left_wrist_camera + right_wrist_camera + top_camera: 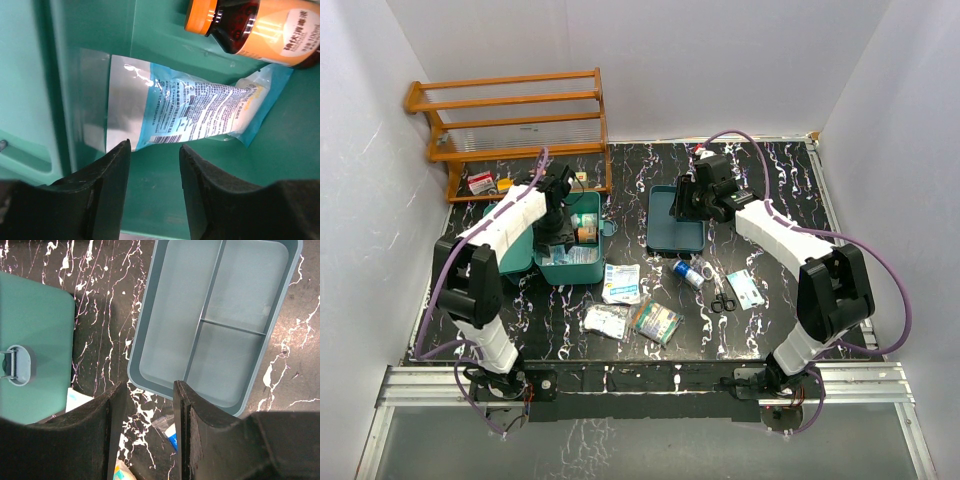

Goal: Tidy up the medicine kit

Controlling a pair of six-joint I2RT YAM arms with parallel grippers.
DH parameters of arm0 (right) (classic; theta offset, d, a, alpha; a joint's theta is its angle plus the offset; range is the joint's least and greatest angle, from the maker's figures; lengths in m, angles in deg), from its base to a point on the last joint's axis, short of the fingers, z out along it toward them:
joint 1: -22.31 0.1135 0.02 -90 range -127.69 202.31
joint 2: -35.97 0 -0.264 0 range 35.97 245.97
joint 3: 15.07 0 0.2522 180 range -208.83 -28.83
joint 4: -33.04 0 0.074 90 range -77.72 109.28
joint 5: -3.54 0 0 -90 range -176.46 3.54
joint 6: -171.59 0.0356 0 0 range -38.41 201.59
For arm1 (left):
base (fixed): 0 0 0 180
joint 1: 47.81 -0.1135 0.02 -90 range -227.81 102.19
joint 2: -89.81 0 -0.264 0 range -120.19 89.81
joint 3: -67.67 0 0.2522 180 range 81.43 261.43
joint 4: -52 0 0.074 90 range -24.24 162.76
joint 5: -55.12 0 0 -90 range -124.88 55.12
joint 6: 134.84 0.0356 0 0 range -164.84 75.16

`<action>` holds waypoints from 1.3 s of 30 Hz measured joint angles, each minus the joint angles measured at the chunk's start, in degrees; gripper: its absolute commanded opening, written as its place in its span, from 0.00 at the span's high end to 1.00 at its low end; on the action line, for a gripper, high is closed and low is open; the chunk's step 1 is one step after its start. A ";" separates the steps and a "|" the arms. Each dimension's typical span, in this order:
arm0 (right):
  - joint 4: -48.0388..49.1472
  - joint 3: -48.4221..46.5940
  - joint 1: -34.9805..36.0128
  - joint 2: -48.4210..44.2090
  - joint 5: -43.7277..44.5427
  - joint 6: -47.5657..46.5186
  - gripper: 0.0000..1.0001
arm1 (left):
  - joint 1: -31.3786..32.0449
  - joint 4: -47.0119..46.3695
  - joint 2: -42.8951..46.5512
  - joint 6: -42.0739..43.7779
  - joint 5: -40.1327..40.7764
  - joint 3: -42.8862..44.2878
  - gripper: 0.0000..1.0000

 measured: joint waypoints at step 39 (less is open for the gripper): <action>-0.44 -6.14 -0.92 5.25 -1.64 -2.62 0.58 | 0.70 -18.23 -0.09 4.09 1.95 -9.29 0.54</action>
